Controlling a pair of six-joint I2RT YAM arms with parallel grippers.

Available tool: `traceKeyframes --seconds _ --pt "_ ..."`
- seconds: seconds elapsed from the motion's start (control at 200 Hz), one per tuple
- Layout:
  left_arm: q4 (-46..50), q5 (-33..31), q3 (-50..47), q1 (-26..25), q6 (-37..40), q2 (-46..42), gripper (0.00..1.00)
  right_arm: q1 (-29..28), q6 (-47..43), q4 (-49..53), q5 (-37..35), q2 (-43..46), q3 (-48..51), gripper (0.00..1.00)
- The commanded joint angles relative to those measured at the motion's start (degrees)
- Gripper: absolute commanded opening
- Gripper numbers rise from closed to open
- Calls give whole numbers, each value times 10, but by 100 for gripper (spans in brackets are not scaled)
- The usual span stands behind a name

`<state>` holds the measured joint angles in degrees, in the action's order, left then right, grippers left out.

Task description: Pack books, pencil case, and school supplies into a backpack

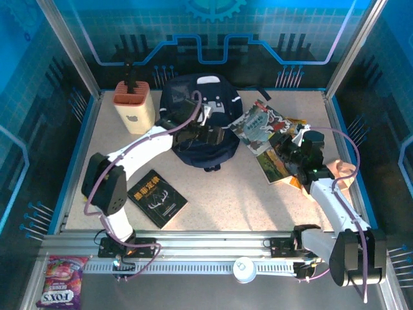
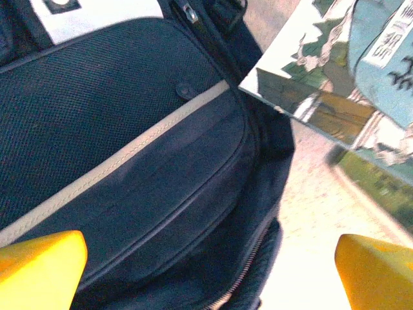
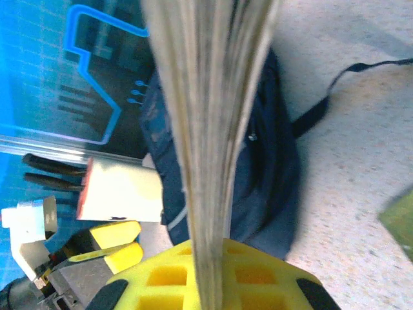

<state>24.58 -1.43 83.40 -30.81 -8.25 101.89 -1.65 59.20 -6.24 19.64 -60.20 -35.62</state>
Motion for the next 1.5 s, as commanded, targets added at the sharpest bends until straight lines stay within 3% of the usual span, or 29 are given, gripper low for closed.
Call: traceKeyframes --seconds 0.0,0.36,0.635,1.081,1.216,1.496 --pt "79 -61 54 -7 124 46 99 18 -38 63 7 26 -30 0" --pt "192 -86 171 -10 277 175 76 35 -51 115 2 61 -34 0" --pt "193 -168 206 -27 295 217 75 36 -49 123 -2 68 -35 0" --pt "207 -201 250 -32 302 264 71 36 -49 137 -12 78 -38 0" --pt "208 -220 263 -33 291 269 61 36 -51 144 -17 82 -41 0" --pt "202 -204 264 -35 262 241 27 39 -72 182 -46 102 -56 0"
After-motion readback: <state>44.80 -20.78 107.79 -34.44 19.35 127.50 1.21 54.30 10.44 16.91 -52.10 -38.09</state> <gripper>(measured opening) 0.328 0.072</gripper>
